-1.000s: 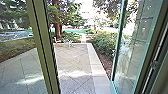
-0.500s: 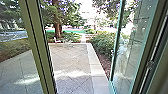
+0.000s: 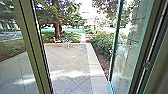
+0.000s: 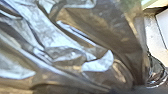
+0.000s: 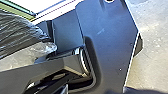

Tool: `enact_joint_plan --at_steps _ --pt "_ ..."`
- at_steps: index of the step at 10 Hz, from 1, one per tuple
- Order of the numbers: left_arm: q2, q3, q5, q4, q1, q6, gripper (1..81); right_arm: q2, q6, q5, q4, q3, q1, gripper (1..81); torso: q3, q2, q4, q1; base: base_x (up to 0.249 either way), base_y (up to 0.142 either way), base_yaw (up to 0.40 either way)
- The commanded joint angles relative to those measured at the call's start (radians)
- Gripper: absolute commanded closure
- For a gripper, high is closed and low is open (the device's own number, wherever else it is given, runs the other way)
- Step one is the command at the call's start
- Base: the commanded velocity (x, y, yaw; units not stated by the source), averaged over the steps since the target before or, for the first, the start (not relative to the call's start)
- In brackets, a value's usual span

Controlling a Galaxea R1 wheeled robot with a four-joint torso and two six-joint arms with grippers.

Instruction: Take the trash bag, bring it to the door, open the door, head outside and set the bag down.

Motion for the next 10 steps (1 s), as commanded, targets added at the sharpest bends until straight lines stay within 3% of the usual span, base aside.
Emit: enact_joint_plan --at_steps 1,10 --pt "0.002 0.004 0.051 0.011 -0.054 0.010 81.1 0.008 -0.001 -0.048 -0.006 0.007 0.039 1.0 0.000 0.000 0.000 0.000 0.000 -0.077 0.000" --pt "0.002 0.004 0.051 0.010 -0.052 0.010 81.1 0.008 -0.001 -0.048 -0.006 0.007 0.037 1.0 0.000 0.000 0.000 0.000 0.000 -0.065 0.000"
